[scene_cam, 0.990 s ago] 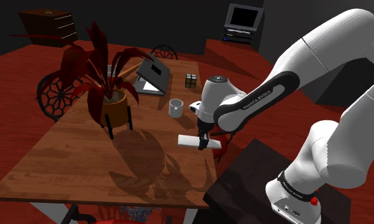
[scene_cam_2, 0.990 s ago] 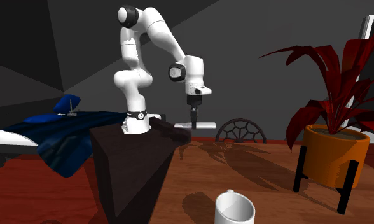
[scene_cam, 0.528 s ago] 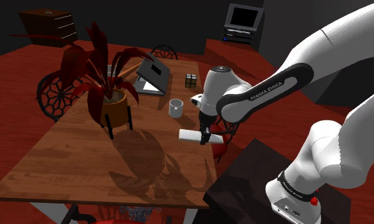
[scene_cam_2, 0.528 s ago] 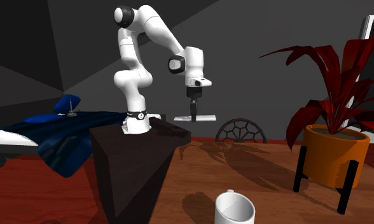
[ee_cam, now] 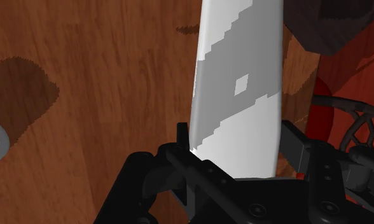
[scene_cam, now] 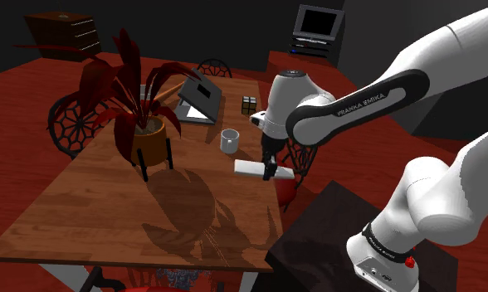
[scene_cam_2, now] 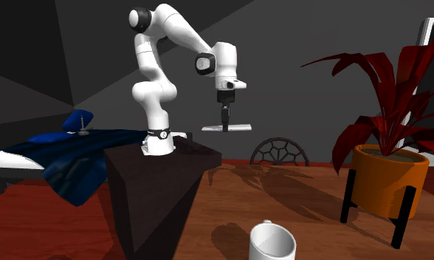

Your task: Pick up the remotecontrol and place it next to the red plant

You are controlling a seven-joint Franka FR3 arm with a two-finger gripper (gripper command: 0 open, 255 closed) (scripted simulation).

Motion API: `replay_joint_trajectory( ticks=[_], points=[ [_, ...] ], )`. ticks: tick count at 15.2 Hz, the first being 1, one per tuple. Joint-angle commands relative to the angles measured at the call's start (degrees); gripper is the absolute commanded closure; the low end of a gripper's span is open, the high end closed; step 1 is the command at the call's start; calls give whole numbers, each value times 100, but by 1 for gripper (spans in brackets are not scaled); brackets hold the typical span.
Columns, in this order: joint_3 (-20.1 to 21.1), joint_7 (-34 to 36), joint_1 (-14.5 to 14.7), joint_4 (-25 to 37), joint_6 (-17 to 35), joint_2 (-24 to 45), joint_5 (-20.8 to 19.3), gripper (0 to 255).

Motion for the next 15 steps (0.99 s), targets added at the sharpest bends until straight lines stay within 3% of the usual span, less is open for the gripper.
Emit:
replay_joint_trajectory(
  ticks=[1,15],
  points=[
    [-4,-2,-1,53,-186,-131,0,255],
    [-14,8,-4,677,-1402,-722,-8,255]
  ],
)
